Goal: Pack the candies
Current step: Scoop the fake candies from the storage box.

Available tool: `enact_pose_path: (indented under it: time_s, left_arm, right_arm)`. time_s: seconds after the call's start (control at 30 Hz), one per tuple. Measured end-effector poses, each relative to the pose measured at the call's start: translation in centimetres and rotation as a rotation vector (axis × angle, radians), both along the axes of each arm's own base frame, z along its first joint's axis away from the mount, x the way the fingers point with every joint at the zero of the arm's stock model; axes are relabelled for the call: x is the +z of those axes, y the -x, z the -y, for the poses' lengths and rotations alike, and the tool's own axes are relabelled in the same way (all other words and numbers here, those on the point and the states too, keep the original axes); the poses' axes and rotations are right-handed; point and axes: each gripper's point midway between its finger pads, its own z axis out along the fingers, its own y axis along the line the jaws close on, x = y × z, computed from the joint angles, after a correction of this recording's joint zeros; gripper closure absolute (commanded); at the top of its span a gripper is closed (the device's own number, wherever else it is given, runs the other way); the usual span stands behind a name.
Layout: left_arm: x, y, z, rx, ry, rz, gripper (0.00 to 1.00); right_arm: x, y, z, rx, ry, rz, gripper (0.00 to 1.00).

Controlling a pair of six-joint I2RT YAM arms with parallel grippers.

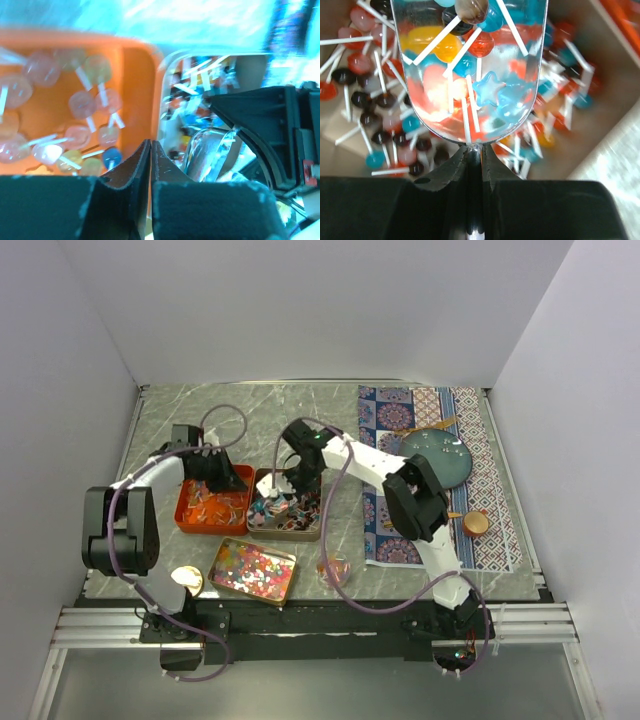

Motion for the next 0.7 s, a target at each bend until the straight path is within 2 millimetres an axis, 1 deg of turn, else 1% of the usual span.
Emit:
enact_pose_path:
  time_s: [0.1,0.13,0.2,0.27,0.37,0.47,0.5,0.57,0.63,0.7]
  left_arm:
    - [2.2,-1.2,0.0,-0.013,0.042,0.05,0.82]
    - [3.0,-1.6,-0.2,-0.01,0.057,0.065,0.81]
    - [4.1,-2.4,-1.2,0.011,0.083,0.091,0.79]
    - [4.9,-2.9,-2.4,0.04,0.104,0.105,0.78]
    - [5.6,-3.6,-4.2,0.086,0.114,0.119,0.77]
    - [6.5,-4.1,-4.7,0.095,0.113,0.144,0.76]
    - [6.9,-4.3,-4.7,0.093,0.112,0.157,0.76]
    - [7.9,-4.5,-4.7,0.09,0.109,0.185,0.76]
    - [8.8,-4.7,-4.7,0.087,0.106,0.216,0.76]
    - [9.6,-4.9,-4.8,0.085,0.104,0.24,0.75]
  right_arm:
    - [2.1,-0.7,0.5,-0.021,-0.046,0.009,1.0]
    - [3.3,-0.9,0.5,-0.027,-0.068,0.02,1.0]
    - [5.0,-1.4,0.9,-0.038,-0.102,0.04,1.0]
    - [6.4,-1.5,1.3,-0.048,-0.125,0.059,1.0]
    - [7.8,-1.1,1.9,-0.064,-0.141,0.072,1.0]
    - [8.7,-0.7,2.9,-0.081,-0.143,0.082,1.0]
    - [8.8,-0.5,3.4,-0.088,-0.139,0.085,1.0]
    - [8.9,-0.1,5.2,-0.11,-0.12,0.091,1.0]
    - [9.0,0.7,7.4,-0.131,-0.093,0.1,1.0]
    - [9.1,1.8,9.8,-0.146,-0.063,0.122,1.0]
